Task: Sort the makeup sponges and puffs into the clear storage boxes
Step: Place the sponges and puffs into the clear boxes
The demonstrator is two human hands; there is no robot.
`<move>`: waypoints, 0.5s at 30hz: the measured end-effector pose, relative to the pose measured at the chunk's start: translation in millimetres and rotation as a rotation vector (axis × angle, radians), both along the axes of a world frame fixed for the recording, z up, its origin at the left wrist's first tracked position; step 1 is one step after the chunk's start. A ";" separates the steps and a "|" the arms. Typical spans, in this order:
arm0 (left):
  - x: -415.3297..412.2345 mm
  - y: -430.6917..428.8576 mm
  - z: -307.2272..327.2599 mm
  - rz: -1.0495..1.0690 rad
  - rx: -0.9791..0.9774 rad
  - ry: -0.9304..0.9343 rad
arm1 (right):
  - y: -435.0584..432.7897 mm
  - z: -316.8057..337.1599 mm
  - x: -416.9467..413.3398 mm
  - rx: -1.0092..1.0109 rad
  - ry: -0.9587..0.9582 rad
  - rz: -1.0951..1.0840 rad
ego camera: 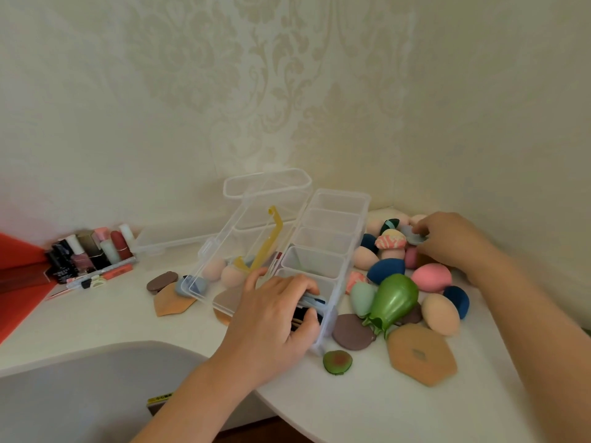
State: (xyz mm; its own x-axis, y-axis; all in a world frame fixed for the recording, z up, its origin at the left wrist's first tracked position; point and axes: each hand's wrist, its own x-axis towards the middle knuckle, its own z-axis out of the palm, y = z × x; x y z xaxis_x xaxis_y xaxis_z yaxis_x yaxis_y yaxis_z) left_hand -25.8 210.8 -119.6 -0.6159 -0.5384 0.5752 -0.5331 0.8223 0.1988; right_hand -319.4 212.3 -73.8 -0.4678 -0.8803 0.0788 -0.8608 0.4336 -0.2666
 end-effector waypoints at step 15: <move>-5.1 -4.5 -0.4 0.042 -0.037 -0.014 | 27.6 31.0 75.5 -0.883 -0.308 0.433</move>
State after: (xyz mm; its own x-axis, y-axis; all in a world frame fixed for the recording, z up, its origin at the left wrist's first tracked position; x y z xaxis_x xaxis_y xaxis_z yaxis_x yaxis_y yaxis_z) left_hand -31.0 206.4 -119.9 -0.6015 -0.5423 0.5866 -0.5699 0.8059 0.1606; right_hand -243.9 239.9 -42.8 -0.2338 -0.6648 0.7095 -0.7371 -0.3547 -0.5752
